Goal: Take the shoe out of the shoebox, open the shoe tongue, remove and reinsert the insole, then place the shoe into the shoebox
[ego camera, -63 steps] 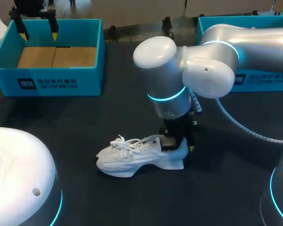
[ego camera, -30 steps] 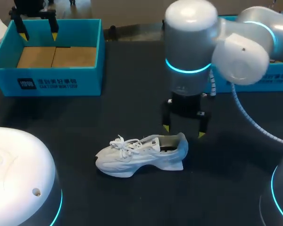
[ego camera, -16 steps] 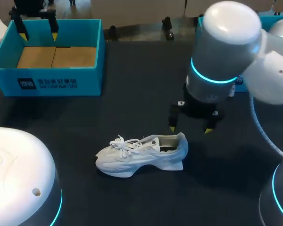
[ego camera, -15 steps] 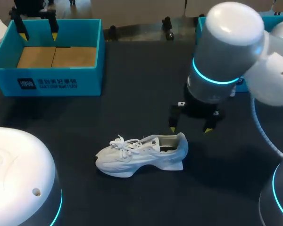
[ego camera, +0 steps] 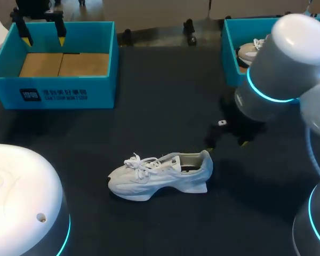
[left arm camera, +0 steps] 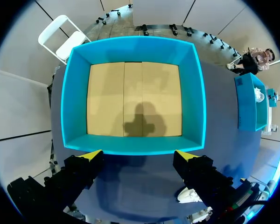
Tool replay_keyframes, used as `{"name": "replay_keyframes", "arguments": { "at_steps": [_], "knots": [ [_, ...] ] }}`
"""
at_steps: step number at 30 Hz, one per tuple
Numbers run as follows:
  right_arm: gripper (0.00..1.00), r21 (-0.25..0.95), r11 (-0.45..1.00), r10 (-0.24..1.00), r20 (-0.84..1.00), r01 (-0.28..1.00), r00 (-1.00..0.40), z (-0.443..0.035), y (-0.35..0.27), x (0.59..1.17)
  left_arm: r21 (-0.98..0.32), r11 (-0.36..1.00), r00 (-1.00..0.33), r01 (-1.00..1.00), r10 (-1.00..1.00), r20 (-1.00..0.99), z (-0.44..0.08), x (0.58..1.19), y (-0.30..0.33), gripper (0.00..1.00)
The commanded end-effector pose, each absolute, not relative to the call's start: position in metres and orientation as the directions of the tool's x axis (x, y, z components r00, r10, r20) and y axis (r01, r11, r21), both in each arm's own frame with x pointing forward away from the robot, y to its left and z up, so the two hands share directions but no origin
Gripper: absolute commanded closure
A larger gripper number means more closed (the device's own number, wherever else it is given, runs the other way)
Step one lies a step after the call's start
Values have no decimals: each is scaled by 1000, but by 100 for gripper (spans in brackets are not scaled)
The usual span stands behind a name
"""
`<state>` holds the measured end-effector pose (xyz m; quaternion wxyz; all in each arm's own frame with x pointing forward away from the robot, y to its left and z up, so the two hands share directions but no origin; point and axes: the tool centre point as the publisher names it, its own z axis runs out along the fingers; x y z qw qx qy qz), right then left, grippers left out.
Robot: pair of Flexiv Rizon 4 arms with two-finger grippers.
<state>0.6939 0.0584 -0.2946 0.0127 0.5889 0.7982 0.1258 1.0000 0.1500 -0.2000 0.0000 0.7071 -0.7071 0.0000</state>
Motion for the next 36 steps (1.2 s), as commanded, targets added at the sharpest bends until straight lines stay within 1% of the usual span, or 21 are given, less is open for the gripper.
{"name": "replay_keyframes", "arguments": {
  "at_steps": [1,3,4,5,17,19,20,21,25,26,28,36],
  "knots": [
    [0,437,452,614,480,777,-627,-289,35,675,0,0,0,-1000,-1000,0,-200,1000,150,0],
    [0,515,518,478,488,683,-730,-289,36,672,0,0,0,-1000,-1000,0,-200,1000,150,0],
    [0,550,540,378,517,637,-768,-290,36,670,0,0,0,-1000,-1000,0,-200,1000,150,0],
    [0,523,573,345,545,631,-764,-293,35,670,0,0,0,-1000,-1000,0,-200,1000,150,0],
    [0,523,573,345,545,631,-764,-293,35,670,0,0,0,-1000,-1000,0,-200,1000,150,0],
    [0,608,541,271,528,581,-805,-304,30,670,0,0,0,-1000,-1000,0,-200,1000,150,0],
    [0,655,535,192,521,533,-832,-311,26,670,0,0,0,-1000,-1000,0,-200,1000,150,0],
    [0,668,536,197,495,516,-846,-314,23,670,0,0,0,-1000,-1000,0,-200,1000,150,0],
    [0,732,533,146,415,425,-898,-321,17,670,0,0,0,-1000,-1000,0,-200,1000,150,0],
    [0,749,543,148,361,381,-921,-321,17,668,0,0,0,-1000,-1000,0,-200,1000,150,0],
    [0,769,544,170,291,336,-941,-325,16,667,0,0,0,-1000,-1000,0,-200,1000,150,0],
    [0,779,530,170,290,336,-942,-329,14,666,0,0,0,-1000,-1000,0,-200,1000,150,0]
  ]
}}
